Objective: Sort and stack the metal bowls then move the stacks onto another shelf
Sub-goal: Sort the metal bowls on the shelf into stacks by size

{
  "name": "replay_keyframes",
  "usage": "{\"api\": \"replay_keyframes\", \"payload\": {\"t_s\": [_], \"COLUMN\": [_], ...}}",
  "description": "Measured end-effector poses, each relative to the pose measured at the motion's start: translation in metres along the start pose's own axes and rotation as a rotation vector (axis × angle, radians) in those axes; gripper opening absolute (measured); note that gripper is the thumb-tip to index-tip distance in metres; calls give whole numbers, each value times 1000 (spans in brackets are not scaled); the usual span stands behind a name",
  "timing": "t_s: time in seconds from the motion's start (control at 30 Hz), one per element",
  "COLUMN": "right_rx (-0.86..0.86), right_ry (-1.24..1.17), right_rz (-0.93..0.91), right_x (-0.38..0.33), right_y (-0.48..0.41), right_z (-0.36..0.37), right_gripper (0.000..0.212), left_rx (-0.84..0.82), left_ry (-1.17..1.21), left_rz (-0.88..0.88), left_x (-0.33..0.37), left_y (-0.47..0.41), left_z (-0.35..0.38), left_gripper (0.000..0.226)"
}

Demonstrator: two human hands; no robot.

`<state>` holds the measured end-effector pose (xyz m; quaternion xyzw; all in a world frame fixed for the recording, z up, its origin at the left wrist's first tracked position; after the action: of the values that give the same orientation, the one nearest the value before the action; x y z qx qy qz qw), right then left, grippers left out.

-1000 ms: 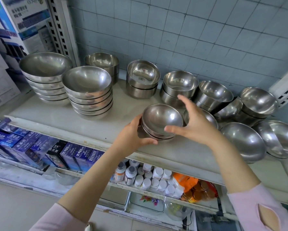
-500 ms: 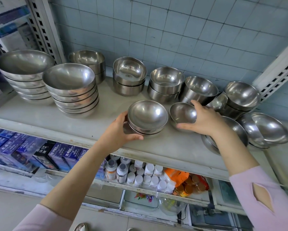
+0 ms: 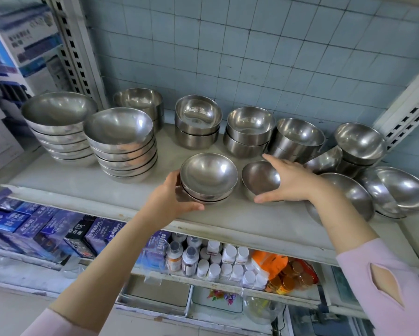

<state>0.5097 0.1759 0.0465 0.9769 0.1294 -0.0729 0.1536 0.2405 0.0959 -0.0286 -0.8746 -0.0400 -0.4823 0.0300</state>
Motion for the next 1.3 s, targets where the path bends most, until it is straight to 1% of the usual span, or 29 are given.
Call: {"api": "replay_keyframes", "payload": {"t_s": [0.07, 0.2, 0.27, 0.33, 0.4, 0.5, 0.57, 0.63, 0.77, 0.97, 1.03, 1.1, 1.13, 1.2, 1.27, 1.3], "right_rx": [27, 105, 186, 250, 276, 250, 241, 229, 198, 177, 118, 90, 125, 295, 482, 526], "right_ry": [-28, -179, -255, -297, -299, -258, -248, -242, -177, -131, -163, -288, -352, -411, -359, -316], "right_rz": [24, 88, 51, -26, -92, -131, -111, -89, -70, -57, -61, -55, -33, 63, 198, 273], "right_x": [-3, -11, -27, -57, -92, -129, -139, -142, -148, -152, -149, -138, -127, -91, -43, -18], "right_y": [-2, 7, 17, 26, 27, 21, 15, 11, 6, 7, 8, 13, 17, 31, 51, 61], "right_z": [1, -12, -34, -52, -56, -39, -25, -14, 0, 7, 8, 6, 2, -10, -22, -25], "right_gripper": [125, 121, 117, 109, 108, 109, 107, 105, 111, 115, 117, 120, 120, 114, 108, 108], "left_rx": [-3, -6, 7, 17, 22, 15, 0, -7, -30, -42, -40, -26, -17, -5, -4, -13], "left_ry": [-12, 3, 2, 29, 72, 89, 76, 58, 49, 67, 77, 80, 72, 64, 84, 107], "left_rz": [3, 14, 24, 11, -1, -1, 9, 16, 12, 14, 12, 12, 14, 18, 27, 27], "left_x": [-5, -8, -8, -10, -11, -12, -11, -11, -14, -16, -16, -16, -15, -12, -7, -3], "left_y": [-3, -5, -4, -6, -7, -7, -6, -6, -5, -7, -5, -3, -3, -3, -7, -10], "left_z": [-8, -15, -15, -15, -17, -17, -17, -17, -18, -19, -18, -16, -16, -13, -6, 0], "left_gripper": [100, 99, 99, 101, 102, 103, 102, 102, 107, 107, 107, 106, 104, 101, 100, 100]}}
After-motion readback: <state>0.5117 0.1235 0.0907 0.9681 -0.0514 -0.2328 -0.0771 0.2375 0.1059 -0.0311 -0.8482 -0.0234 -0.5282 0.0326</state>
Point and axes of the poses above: each hand's wrist, its own y-axis away from the middle knuckle, its own z-axis out of the palm, x = y × z, the point moved 5 cm from there along -y, towards the middle knuckle
